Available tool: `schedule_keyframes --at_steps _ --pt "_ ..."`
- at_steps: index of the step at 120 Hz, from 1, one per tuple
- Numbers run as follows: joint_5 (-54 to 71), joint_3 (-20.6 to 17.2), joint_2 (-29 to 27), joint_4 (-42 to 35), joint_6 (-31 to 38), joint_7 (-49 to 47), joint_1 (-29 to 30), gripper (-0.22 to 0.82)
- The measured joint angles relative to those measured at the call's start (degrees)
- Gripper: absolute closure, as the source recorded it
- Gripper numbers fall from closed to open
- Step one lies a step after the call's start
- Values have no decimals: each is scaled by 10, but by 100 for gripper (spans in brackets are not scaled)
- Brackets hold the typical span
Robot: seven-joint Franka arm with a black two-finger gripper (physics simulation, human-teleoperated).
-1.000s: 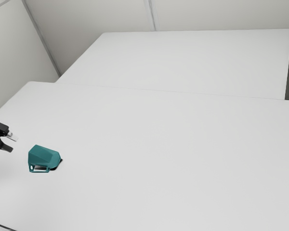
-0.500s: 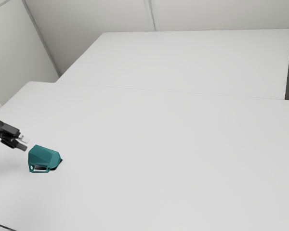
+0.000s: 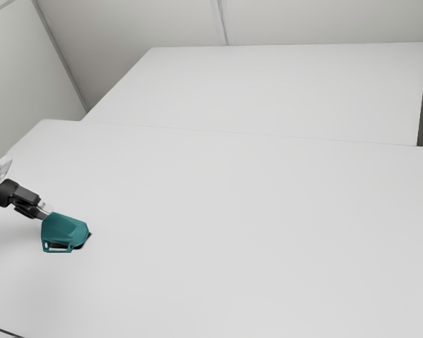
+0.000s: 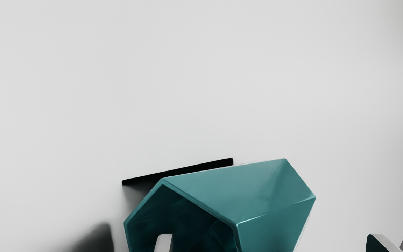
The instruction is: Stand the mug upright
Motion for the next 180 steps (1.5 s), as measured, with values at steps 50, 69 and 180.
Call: schedule_keyframes --at_steps 50,69,180 --pt "-6 -21 19 -4 15 20 1 0" --pt "-11 -29 25 -6 19 24 2 0" --pt "-37 -32 24 -7 4 33 3 51"
